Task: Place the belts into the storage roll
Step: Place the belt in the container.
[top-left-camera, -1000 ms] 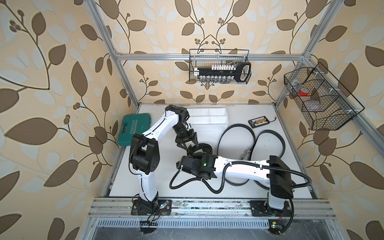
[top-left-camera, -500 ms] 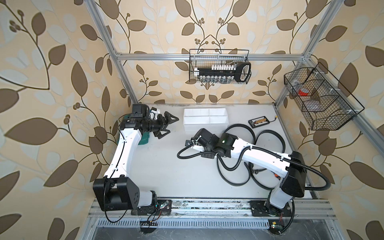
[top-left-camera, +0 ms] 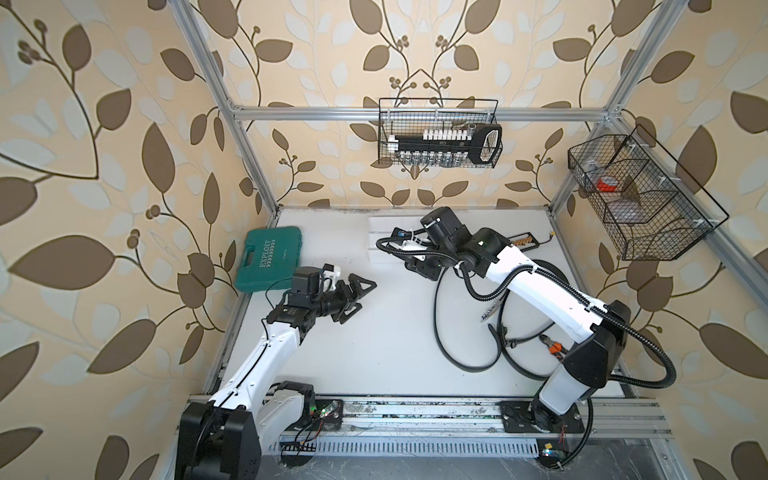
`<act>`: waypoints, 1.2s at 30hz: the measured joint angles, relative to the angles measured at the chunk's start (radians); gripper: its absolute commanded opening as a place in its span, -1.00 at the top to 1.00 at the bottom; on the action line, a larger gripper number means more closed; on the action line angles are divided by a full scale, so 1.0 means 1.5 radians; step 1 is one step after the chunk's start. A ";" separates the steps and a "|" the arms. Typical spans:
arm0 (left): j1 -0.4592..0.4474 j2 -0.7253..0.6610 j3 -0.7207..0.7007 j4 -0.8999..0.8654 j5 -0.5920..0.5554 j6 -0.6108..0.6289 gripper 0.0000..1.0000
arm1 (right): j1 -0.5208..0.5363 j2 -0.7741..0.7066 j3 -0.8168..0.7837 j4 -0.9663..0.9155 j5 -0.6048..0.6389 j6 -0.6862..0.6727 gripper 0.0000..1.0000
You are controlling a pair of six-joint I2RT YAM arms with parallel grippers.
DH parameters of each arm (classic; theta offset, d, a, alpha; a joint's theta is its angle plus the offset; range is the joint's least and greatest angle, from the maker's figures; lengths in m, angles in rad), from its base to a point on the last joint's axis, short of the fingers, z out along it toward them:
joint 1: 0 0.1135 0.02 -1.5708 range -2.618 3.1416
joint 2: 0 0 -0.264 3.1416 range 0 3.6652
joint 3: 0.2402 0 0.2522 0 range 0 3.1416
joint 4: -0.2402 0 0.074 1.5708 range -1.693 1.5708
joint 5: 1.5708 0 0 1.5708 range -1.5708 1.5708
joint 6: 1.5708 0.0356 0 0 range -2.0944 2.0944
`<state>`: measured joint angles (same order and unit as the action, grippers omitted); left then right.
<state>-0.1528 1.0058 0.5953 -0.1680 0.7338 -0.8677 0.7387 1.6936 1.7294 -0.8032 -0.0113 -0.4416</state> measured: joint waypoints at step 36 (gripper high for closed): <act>0.059 0.101 0.203 -0.386 -0.108 0.327 -0.98 | -0.165 0.299 0.202 0.107 -0.257 -0.188 0.39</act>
<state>-0.0643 1.1572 0.8993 -0.7467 0.5724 -0.3779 0.4919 2.1426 2.0331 -0.6434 -0.3965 -0.7238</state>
